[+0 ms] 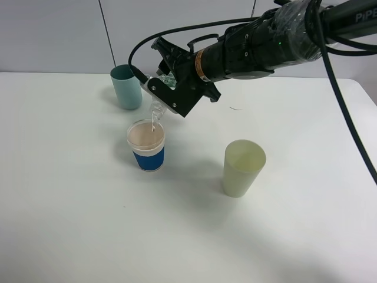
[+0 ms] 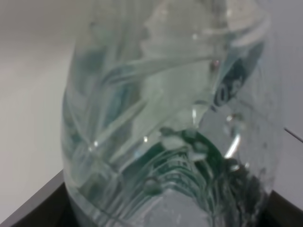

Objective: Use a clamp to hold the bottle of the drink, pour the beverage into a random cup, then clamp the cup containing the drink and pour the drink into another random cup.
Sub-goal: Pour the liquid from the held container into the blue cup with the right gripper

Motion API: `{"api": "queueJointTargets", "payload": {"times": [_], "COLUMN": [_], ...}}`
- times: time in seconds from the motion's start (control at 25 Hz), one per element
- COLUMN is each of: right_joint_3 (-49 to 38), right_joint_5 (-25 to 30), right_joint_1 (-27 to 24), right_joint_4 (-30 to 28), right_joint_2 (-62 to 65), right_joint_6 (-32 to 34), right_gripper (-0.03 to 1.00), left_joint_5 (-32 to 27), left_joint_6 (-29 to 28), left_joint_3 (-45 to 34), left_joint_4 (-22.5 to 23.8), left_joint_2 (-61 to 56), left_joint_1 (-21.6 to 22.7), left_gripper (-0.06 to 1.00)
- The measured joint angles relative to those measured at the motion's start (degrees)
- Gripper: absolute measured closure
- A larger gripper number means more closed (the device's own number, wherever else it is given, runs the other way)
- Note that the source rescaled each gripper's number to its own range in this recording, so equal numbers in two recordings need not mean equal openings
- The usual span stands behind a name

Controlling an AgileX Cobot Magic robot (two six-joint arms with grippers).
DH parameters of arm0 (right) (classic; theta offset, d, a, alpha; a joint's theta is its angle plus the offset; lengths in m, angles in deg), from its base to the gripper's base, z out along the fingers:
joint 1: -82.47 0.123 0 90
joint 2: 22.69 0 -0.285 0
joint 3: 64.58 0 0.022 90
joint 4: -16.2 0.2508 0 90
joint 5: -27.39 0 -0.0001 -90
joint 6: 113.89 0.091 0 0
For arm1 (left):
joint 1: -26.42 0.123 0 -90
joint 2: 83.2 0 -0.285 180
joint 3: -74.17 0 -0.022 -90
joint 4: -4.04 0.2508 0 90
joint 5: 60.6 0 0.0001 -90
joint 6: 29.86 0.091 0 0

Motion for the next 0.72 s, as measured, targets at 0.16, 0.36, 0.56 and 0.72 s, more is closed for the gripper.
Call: {"api": "queueJointTargets", "payload": {"times": [0.16,0.36,0.56,0.72], "right_joint_3": [0.0,0.0,0.0,0.2], "right_joint_5": [-0.1,-0.1,0.1,0.5], "right_joint_1": [0.2,0.6,1.0,1.5], "right_joint_4": [0.0,0.0,0.0,0.0], "right_joint_2": [0.0,0.0,0.0,0.0], "right_joint_6": [0.0,0.0,0.0,0.0], "right_gripper": [0.97,0.97,0.97,0.97], "left_joint_5": [0.0,0.0,0.0,0.0], "left_joint_6": [0.0,0.0,0.0,0.0], "left_joint_3": [0.0,0.0,0.0,0.0], "left_joint_4": [0.0,0.0,0.0,0.0], "left_joint_2": [0.0,0.0,0.0,0.0], "left_joint_1": [0.0,0.0,0.0,0.0], "left_gripper": [-0.06,-0.06,-0.06,-0.06]}}
